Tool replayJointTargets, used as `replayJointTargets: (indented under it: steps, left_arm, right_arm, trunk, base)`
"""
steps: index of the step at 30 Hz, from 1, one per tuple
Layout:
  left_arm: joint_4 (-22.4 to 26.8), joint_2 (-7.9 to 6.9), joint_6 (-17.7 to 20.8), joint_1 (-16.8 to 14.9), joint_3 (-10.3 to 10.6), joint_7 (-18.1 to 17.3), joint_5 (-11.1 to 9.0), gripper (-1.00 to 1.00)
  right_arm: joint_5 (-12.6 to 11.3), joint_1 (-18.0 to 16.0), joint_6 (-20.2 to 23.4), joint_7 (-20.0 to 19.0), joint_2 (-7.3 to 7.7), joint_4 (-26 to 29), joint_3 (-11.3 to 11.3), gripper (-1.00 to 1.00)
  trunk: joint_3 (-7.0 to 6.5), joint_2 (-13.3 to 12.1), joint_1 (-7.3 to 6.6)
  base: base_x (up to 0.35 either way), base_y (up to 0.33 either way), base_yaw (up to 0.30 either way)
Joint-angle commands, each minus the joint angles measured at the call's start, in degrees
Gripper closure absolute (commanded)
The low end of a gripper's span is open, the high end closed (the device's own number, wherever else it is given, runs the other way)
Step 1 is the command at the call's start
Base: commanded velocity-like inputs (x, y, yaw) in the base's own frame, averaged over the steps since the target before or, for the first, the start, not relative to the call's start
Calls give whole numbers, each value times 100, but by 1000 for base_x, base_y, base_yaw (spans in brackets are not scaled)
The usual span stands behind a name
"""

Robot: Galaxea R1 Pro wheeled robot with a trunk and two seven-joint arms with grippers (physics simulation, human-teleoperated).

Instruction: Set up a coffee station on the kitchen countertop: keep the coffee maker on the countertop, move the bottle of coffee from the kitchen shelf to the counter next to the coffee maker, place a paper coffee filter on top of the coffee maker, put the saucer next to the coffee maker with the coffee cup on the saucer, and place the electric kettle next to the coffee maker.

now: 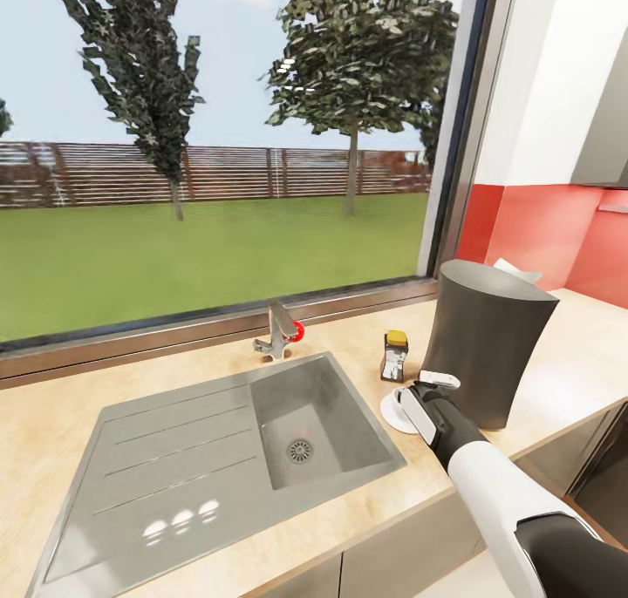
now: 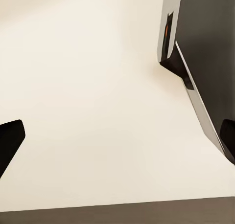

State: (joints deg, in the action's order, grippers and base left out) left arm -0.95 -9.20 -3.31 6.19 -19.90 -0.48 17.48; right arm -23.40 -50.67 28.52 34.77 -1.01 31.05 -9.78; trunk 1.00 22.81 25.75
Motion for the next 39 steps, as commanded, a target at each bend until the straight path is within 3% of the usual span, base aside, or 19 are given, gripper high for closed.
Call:
replayJointTargets:
  steps: [1,11,19,25,39]
  left_arm:
    - [-10,-3,-30,-4,-49,-5,54,-100]
    - [-10,-2,-33,-4,-46,-5,54,-100]
    - [-10,-2,-38,-10,-45,-5,54,-100]
    - [-3,1,-38,-11,-43,-5,54,-100]
    - [-1,6,-38,-13,-49,-5,54,-100]
  right_arm:
    - [-50,-5,22,48,5,7,-36,-100]
    - [-56,-5,28,46,-16,99,-22,-100]
    - [-57,-5,196,48,-29,1221,-18,-100]
    - [-59,-5,286,48,-30,1304,-23,-100]
    - [-59,-5,295,48,-30,1299,-32,-100]
  trunk:
    - [10,11,4]
    - [10,11,4]
    - [10,11,4]
    - [10,11,4]
    - [10,11,4]
  base:
    - [0,0,0]
    - [0,0,0]
    - [0,0,0]
    - [-63,0,0]
    - [-303,-88,0]
